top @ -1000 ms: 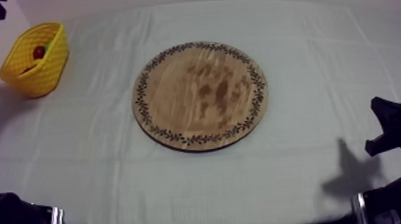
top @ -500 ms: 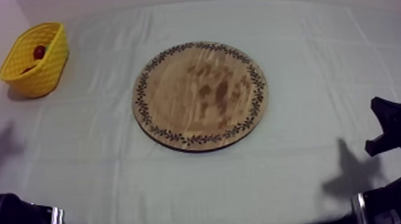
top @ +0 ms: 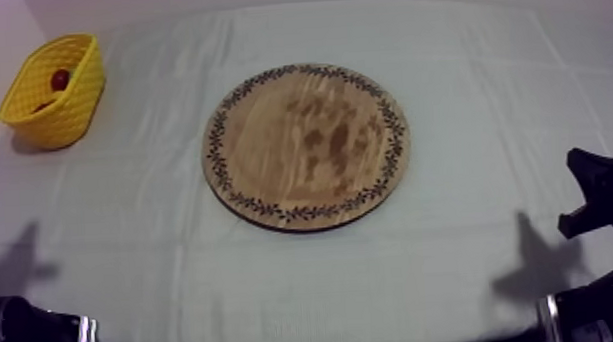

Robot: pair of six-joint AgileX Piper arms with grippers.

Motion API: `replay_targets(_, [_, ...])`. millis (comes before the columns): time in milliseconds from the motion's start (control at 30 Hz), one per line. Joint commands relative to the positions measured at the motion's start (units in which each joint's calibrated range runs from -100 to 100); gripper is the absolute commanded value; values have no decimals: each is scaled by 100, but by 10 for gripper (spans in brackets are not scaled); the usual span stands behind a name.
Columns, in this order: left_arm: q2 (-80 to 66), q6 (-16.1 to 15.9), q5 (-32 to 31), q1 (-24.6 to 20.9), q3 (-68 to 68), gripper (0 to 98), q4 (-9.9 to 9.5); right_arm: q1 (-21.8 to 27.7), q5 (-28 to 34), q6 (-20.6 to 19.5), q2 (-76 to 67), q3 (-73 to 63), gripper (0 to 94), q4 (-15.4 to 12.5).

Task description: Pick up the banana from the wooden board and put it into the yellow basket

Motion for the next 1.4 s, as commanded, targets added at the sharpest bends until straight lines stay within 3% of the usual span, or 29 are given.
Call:
replay_targets(0, [-372, 71, -466, 6, 1002, 1, 4, 1, -1, 0, 3, -3, 2, 0])
replay_targets(367, [-1344, 217, -1444, 97, 2640, 1, -80, 1, -1, 0, 3, -3, 2, 0])
replay_targets(567, [-1677, 259, -1577, 142, 2880, 1, -217, 1, -1, -3, 3, -3, 2, 0])
replay_targets(733, [-1861, 537, -1603, 154, 2920, 1, -377, 1, -1, 0, 3, -3, 2, 0])
replay_targets(1033, [-2164, 1107, -1913, 165, 3040, 1, -475, 1, -1, 0, 3, -3, 2, 0])
replay_targets(1367, [-2209, 1203, -1970, 166, 3062, 1, -487, 1, -1, 0, 3, -3, 2, 0])
